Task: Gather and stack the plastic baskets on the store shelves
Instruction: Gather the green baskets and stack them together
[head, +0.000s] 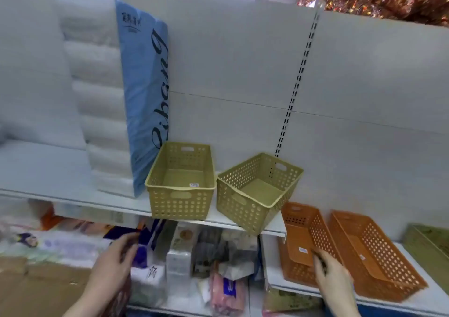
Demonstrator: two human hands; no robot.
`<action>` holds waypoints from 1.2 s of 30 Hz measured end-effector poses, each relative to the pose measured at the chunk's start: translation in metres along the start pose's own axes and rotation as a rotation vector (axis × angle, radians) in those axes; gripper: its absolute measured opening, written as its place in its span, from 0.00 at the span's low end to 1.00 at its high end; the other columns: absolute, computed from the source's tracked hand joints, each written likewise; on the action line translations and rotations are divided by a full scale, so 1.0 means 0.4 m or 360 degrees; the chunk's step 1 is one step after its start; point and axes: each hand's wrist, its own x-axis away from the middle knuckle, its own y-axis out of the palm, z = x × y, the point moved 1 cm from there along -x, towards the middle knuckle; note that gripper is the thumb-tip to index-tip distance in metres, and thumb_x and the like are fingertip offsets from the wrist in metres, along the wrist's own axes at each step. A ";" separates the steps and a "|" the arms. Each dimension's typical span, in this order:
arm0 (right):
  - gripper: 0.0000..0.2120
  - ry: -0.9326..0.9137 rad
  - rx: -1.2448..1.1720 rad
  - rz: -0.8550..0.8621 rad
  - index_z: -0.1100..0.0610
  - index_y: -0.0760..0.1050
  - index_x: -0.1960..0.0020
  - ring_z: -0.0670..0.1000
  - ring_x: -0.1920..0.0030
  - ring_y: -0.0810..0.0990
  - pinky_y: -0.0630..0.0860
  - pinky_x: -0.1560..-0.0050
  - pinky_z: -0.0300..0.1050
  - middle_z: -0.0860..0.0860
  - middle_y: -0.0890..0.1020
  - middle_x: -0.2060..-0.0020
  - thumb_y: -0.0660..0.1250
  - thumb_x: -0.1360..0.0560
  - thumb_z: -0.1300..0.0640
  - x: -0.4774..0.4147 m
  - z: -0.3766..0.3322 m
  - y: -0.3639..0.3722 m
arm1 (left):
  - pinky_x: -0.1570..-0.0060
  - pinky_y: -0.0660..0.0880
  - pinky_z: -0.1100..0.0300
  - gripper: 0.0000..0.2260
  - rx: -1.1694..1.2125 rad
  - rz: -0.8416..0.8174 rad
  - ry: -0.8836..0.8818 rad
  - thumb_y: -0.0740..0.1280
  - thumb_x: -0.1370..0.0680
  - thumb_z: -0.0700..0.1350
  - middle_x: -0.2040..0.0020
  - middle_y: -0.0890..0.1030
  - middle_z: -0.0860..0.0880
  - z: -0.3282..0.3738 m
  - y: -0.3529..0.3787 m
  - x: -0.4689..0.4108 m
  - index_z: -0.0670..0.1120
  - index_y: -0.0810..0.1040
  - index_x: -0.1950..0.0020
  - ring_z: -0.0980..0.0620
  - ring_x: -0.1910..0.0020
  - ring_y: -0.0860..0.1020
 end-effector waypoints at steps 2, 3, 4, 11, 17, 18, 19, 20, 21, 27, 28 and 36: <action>0.13 -0.0029 -0.0106 0.0106 0.57 0.80 0.38 0.60 0.43 0.82 0.75 0.44 0.51 0.56 0.84 0.43 0.64 0.21 0.59 -0.077 -0.078 -0.017 | 0.51 0.74 0.56 0.13 0.0053 0.0244 0.0088 0.62 0.19 0.45 0.43 0.80 0.50 0.096 -0.038 -0.051 0.50 0.75 0.34 0.51 0.47 0.79; 0.14 -0.0043 -0.0190 0.0161 0.58 0.79 0.37 0.60 0.42 0.82 0.75 0.43 0.52 0.56 0.84 0.43 0.62 0.20 0.58 -0.114 -0.125 -0.029 | 0.49 0.74 0.54 0.16 0.0087 0.0288 0.0092 0.60 0.18 0.48 0.41 0.79 0.49 0.132 -0.052 -0.074 0.47 0.73 0.32 0.51 0.45 0.78; 0.14 -0.0004 -0.0261 0.0212 0.58 0.79 0.38 0.60 0.42 0.81 0.75 0.43 0.52 0.57 0.84 0.43 0.60 0.19 0.56 -0.155 -0.180 -0.048 | 0.46 0.75 0.52 0.18 0.0095 0.0338 0.0058 0.59 0.18 0.50 0.38 0.77 0.47 0.173 -0.074 -0.102 0.45 0.72 0.30 0.50 0.43 0.77; 0.35 0.0481 -0.0665 -0.0354 0.61 0.68 0.32 0.62 0.41 0.79 0.78 0.43 0.56 0.54 0.78 0.40 0.60 0.26 0.35 -0.284 -0.375 0.025 | 0.42 0.76 0.42 0.26 0.0375 0.0046 -0.0348 0.50 0.21 0.63 0.48 0.82 0.43 0.278 -0.066 -0.212 0.46 0.78 0.47 0.42 0.47 0.79; 0.08 0.0764 -0.0817 -0.0412 0.65 0.74 0.52 0.65 0.59 0.83 0.84 0.62 0.59 0.64 0.81 0.55 0.57 0.27 0.68 -0.329 -0.333 0.025 | 0.60 0.75 0.57 0.11 0.0659 -0.0111 -0.0389 0.57 0.20 0.45 0.54 0.82 0.48 0.319 -0.055 -0.207 0.51 0.79 0.52 0.51 0.53 0.80; 0.08 0.0774 -0.0876 -0.0379 0.66 0.74 0.53 0.63 0.63 0.82 0.83 0.66 0.56 0.64 0.81 0.58 0.57 0.27 0.69 -0.339 -0.327 0.001 | 0.59 0.76 0.57 0.12 0.0667 -0.0158 -0.0374 0.57 0.20 0.45 0.53 0.82 0.48 0.318 -0.052 -0.204 0.52 0.80 0.48 0.51 0.52 0.80; 0.07 0.0773 -0.0957 -0.0354 0.66 0.74 0.54 0.61 0.68 0.81 0.82 0.73 0.51 0.64 0.80 0.60 0.57 0.26 0.71 -0.353 -0.324 -0.028 | 0.57 0.77 0.56 0.13 0.0676 -0.0198 -0.0360 0.57 0.21 0.46 0.51 0.83 0.49 0.316 -0.048 -0.197 0.53 0.80 0.44 0.52 0.51 0.80; 0.07 0.0751 -0.1052 -0.0323 0.66 0.74 0.54 0.59 0.72 0.81 0.79 0.77 0.46 0.64 0.80 0.60 0.58 0.26 0.71 -0.363 -0.325 -0.061 | 0.53 0.79 0.53 0.13 0.0689 -0.0218 -0.0344 0.58 0.22 0.47 0.49 0.84 0.49 0.312 -0.045 -0.193 0.54 0.80 0.43 0.51 0.50 0.81; 0.09 0.0694 -0.1108 -0.0293 0.65 0.75 0.50 0.56 0.74 0.81 0.77 0.80 0.43 0.62 0.81 0.61 0.59 0.26 0.71 -0.373 -0.331 -0.093 | 0.48 0.79 0.49 0.13 0.0694 -0.0239 -0.0335 0.59 0.23 0.49 0.48 0.84 0.50 0.309 -0.041 -0.191 0.57 0.81 0.45 0.51 0.48 0.81; 0.15 0.0176 -0.1194 -0.0143 0.58 0.79 0.45 0.60 0.52 0.84 0.79 0.60 0.52 0.61 0.84 0.49 0.60 0.29 0.66 -0.411 -0.468 -0.174 | 0.43 0.79 0.45 0.13 0.0684 -0.0352 -0.0236 0.58 0.20 0.46 0.47 0.84 0.50 0.334 -0.012 -0.170 0.58 0.78 0.40 0.51 0.47 0.81; 0.15 0.0134 -0.1229 -0.0173 0.58 0.79 0.44 0.59 0.54 0.84 0.79 0.61 0.50 0.60 0.84 0.50 0.61 0.28 0.66 -0.411 -0.499 -0.170 | 0.43 0.79 0.45 0.14 0.0672 -0.0368 -0.0214 0.58 0.19 0.47 0.47 0.85 0.50 0.334 -0.008 -0.168 0.58 0.79 0.39 0.51 0.47 0.81; 0.17 0.0147 -0.1044 -0.0774 0.67 0.74 0.37 0.51 0.72 0.79 0.74 0.79 0.39 0.58 0.80 0.62 0.61 0.25 0.70 -0.332 -0.639 -0.026 | 0.35 0.71 0.48 0.15 0.0764 -0.0437 -0.0204 0.56 0.17 0.51 0.41 0.82 0.54 0.315 -0.007 -0.150 0.64 0.77 0.37 0.56 0.41 0.78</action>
